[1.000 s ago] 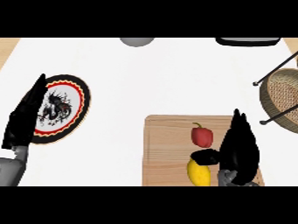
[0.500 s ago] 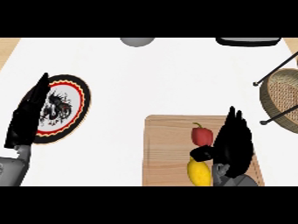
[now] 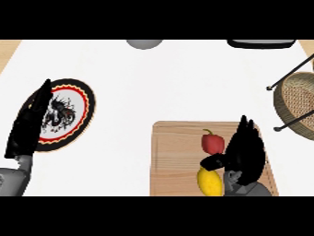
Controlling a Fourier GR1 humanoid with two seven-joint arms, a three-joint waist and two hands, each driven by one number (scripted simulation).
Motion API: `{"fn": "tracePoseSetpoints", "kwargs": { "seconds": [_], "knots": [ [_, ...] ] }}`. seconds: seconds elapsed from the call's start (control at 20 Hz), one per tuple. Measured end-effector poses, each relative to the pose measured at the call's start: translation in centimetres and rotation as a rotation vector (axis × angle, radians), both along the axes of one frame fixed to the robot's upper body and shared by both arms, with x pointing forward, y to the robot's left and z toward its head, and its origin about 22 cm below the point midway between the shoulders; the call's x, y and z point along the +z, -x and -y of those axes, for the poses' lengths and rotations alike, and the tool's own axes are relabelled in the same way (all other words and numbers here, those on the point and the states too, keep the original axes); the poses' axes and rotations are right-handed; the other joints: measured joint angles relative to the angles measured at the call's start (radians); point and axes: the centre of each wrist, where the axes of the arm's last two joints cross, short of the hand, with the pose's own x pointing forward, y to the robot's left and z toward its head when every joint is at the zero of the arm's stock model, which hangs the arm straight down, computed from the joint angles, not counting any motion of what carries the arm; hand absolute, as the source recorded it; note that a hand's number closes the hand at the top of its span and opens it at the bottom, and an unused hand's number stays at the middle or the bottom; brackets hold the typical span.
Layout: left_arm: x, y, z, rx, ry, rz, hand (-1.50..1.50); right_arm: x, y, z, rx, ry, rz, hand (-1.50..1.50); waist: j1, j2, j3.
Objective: Pick the bell pepper from the cutting board and place it in the tiered basket
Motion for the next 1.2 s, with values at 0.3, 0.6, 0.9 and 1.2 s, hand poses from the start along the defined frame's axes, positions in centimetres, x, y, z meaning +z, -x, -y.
{"fn": "tracePoseSetpoints", "kwargs": {
  "seconds": [0.3,0.6,0.9,1.2],
  "knots": [
    [0.2,-0.3,-0.2,0.008,-0.010,0.004,0.00,-1.0,-0.5,-0.1,-0.002,-0.009,-0.030,-1.50,-0.001,0.001,0.000],
    [0.1,-0.4,0.1,-0.001,-0.007,0.007,0.00,-1.7,-1.7,-0.2,-0.001,-0.033,-0.053,-1.50,0.001,0.001,0.001],
    [0.3,-0.9,0.0,0.007,-0.004,-0.002,0.00,-2.6,-2.5,0.0,-0.009,-0.068,-0.069,-1.50,-0.001,0.002,0.001],
    [0.4,-1.0,0.0,0.004,-0.004,-0.003,0.00,-4.5,-3.2,-0.8,0.045,-0.101,-0.146,1.50,0.001,-0.003,-0.003]
  ]
}}
